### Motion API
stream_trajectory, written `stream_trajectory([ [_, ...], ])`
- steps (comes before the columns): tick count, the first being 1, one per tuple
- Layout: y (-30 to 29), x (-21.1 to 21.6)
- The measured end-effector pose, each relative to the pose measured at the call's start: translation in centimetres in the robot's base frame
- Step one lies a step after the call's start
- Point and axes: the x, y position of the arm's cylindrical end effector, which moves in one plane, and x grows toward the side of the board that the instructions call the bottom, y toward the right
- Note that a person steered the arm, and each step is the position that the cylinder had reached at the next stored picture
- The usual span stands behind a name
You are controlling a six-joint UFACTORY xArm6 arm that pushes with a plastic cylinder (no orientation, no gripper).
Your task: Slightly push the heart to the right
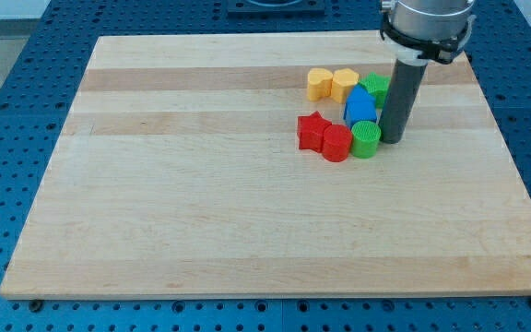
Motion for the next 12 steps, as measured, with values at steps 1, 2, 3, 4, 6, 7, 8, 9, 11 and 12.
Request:
stream_trajectory([
  [1,0.7,0.0],
  [2,2.1,0.0],
  [3,4.2,-0.2],
  [4,4.6,-1.0],
  [6,4.6,-4.4],
  [7,4.6,-5.4],
  [8,4.6,-6.1],
  [9,5.1,-6.9],
  [11,7.6,-11.8],
  [12,7.6,-14.5],
])
